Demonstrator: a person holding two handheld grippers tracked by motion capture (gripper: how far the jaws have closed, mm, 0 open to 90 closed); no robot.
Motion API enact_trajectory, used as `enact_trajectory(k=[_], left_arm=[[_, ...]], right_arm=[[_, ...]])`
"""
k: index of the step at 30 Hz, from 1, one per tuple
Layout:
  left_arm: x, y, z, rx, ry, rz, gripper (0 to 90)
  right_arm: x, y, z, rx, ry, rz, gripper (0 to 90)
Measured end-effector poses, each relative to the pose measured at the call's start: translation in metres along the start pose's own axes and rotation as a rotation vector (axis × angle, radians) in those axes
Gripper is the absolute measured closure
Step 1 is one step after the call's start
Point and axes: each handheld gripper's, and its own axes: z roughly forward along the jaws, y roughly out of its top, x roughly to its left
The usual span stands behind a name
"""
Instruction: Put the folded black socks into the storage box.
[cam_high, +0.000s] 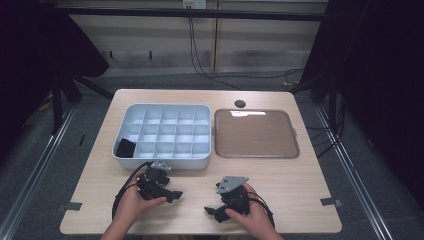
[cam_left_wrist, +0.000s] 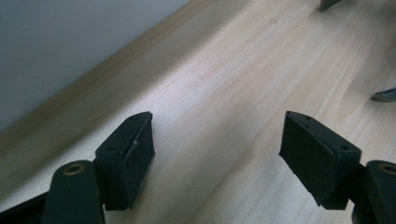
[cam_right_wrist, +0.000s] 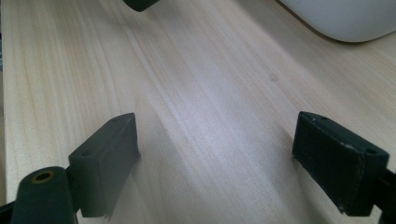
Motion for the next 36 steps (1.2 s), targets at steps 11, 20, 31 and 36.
enact_trajectory(k=[11,20,31,36], left_arm=[[-0.004,-0.005,0.002,-0.030,0.016,0.055,19.8],[-0.007,-0.008,0.004,-0.041,0.037,0.081,17.7],[-0.009,-0.012,0.005,-0.066,0.049,0.106,15.2],[-0.009,-0.014,0.007,-0.088,0.051,0.113,15.1]], right_arm=[[0.000,0.000,0.000,0.001,-0.001,-0.001,13.6],[0.000,0.000,0.000,0.000,0.000,0.000,13.7],[0.000,0.000,0.000,0.001,-0.001,0.000,13.7],[0.000,0.000,0.000,0.000,0.000,0.000,13.6]])
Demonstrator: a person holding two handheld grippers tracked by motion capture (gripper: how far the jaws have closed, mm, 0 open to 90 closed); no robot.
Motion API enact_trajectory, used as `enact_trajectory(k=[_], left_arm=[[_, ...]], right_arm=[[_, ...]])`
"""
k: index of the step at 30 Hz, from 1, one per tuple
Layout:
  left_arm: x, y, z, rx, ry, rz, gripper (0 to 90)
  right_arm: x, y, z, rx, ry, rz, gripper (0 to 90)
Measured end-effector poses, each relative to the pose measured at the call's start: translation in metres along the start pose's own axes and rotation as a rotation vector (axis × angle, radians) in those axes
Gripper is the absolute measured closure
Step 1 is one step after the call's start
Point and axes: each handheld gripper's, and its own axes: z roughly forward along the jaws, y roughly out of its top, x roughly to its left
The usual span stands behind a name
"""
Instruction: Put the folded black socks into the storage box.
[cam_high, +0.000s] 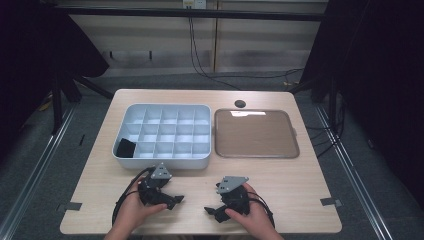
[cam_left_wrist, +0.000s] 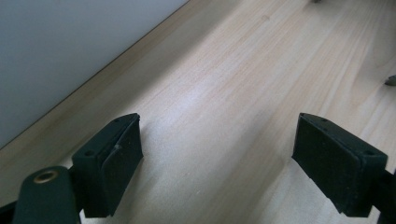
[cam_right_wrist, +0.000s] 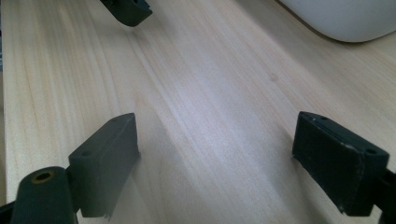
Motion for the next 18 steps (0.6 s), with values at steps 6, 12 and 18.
enact_trajectory(k=[6,12,18], left_arm=[[-0.0028,-0.0008,0.0022,0.002,0.015,0.038,13.0],[-0.0055,-0.0025,0.0040,-0.004,0.023,0.061,9.2],[-0.0090,-0.0040,0.0074,-0.010,0.024,0.081,3.0]], right_arm=[[0.0000,0.0000,-0.0001,0.000,0.000,0.000,13.7],[0.0000,0.0000,0.0000,-0.001,0.001,0.000,13.7],[0.0000,0.0000,0.0000,-0.001,0.000,0.000,13.7]])
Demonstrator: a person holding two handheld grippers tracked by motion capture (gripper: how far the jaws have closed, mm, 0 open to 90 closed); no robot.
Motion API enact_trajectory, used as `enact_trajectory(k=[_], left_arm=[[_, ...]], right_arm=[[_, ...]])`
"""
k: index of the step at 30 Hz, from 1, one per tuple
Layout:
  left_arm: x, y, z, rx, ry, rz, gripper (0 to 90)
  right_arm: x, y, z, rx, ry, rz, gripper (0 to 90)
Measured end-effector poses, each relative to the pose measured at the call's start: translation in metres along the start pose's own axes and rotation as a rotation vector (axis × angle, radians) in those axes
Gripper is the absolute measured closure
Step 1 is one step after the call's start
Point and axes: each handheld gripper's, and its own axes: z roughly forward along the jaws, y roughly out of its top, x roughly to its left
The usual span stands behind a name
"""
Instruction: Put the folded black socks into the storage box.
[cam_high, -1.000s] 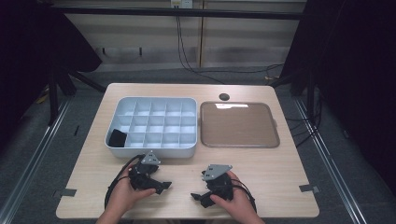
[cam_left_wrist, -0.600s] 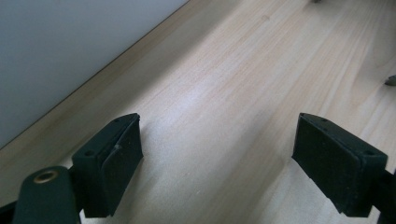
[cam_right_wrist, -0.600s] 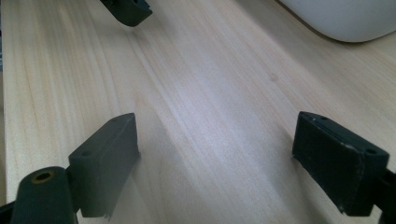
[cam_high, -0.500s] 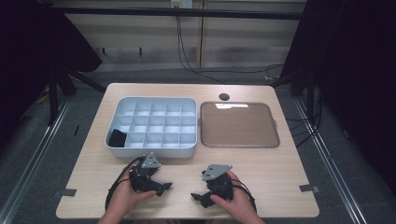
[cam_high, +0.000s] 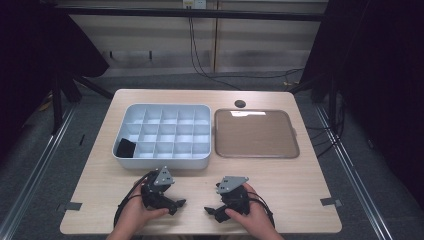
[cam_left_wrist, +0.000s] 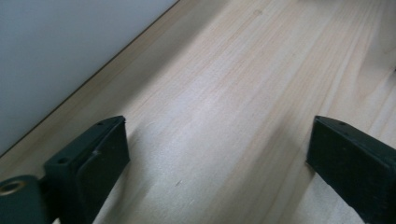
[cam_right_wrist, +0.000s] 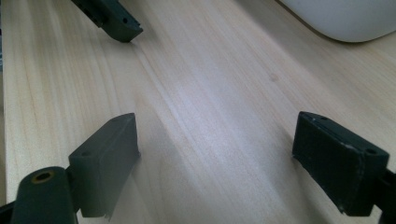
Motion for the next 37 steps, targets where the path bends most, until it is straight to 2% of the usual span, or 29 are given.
enact_trajectory(k=[3,10,15,18,37], left_arm=[[-0.0008,0.0003,0.0006,0.008,-0.002,0.007,0.0],[-0.0002,-0.0030,0.0015,-0.030,-0.010,0.003,0.0],[0.0024,-0.0049,0.0014,-0.042,-0.016,0.024,0.0],[0.0029,-0.0060,0.0016,-0.056,-0.018,0.021,0.0],[0.0034,-0.0056,0.0016,-0.050,-0.017,0.029,0.0]], right_arm=[[0.0000,0.0000,0.0000,0.000,0.000,0.000,13.7],[0.0000,0.0000,0.0000,0.000,0.000,0.000,13.6],[0.0000,0.0000,0.0000,0.000,0.000,0.000,13.6],[0.0000,0.0000,0.0000,0.000,0.000,0.000,13.6],[0.0000,0.0000,0.0000,0.000,0.000,0.000,13.7]])
